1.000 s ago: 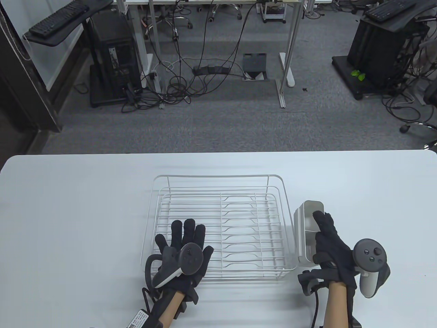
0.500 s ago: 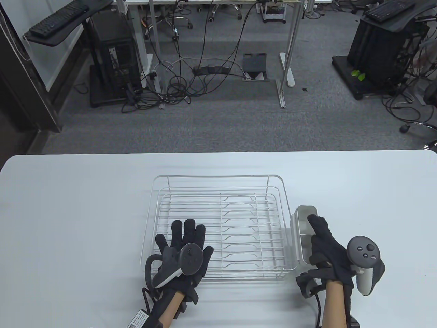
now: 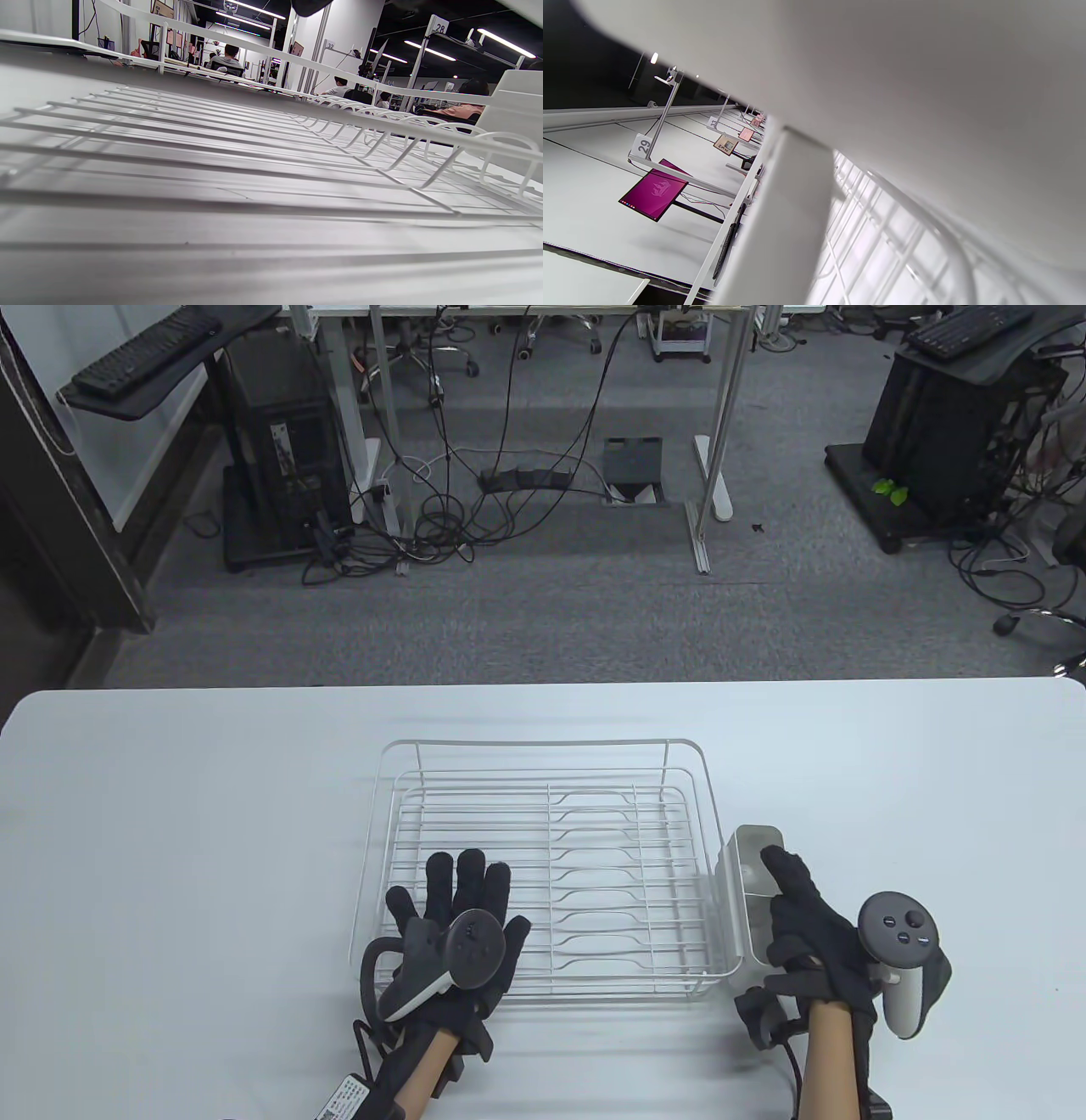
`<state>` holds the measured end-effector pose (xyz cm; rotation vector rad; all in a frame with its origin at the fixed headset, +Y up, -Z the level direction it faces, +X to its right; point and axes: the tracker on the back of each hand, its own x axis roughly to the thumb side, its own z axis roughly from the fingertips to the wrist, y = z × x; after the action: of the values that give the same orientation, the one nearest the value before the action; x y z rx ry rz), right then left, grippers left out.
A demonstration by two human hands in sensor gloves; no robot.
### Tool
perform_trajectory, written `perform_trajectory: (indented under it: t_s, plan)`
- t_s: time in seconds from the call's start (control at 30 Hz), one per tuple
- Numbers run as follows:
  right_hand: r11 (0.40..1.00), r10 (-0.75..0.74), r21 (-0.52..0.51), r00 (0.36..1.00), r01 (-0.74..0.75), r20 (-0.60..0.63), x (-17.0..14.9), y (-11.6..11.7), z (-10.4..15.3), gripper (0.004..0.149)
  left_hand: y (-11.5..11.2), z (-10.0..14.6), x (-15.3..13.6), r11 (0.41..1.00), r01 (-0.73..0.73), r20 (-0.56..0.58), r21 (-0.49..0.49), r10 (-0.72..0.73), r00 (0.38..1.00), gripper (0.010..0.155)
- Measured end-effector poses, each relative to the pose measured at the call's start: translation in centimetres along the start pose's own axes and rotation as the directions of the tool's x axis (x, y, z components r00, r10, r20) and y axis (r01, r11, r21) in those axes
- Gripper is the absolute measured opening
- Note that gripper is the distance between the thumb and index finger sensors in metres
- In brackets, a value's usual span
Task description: Hang the cutlery bin on dish rack (Opening facing upward)
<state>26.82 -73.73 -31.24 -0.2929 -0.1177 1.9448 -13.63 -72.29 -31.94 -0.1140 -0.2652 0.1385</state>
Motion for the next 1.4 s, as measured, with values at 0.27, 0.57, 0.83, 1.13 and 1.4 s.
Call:
perform_trajectory:
  t_s: [0.27,0.57,0.83,1.13,1.4]
  plan:
    - [0.999,-0.045,-0.001,0.999,0.045,-0.022,-0.9,0.1,-0.2,0.049,0.0,0.0,0.0,1.000,0.000,0.000,0.000,0.000,1.000,0.068]
    - [0.998,-0.061,-0.014,0.998,0.061,-0.014,-1.1,0.0,0.0,0.049,0.0,0.0,0.0,1.000,0.001,0.000,0.006,-0.001,1.000,0.068]
    - [0.997,-0.041,-0.071,0.999,0.041,-0.002,-0.1,-1.4,0.8,0.052,0.0,0.0,0.0,1.000,0.002,0.000,0.008,-0.002,1.000,0.068]
    - [0.980,0.123,-0.171,0.982,-0.098,0.143,6.6,-2.0,3.6,0.067,0.0,0.1,0.0,1.000,0.004,0.001,0.015,-0.004,1.000,0.069]
    - [0.987,0.133,-0.126,0.944,-0.099,0.301,10.7,-0.4,5.6,0.072,-0.1,0.1,0.1,1.000,0.007,0.003,0.025,-0.007,1.000,0.069]
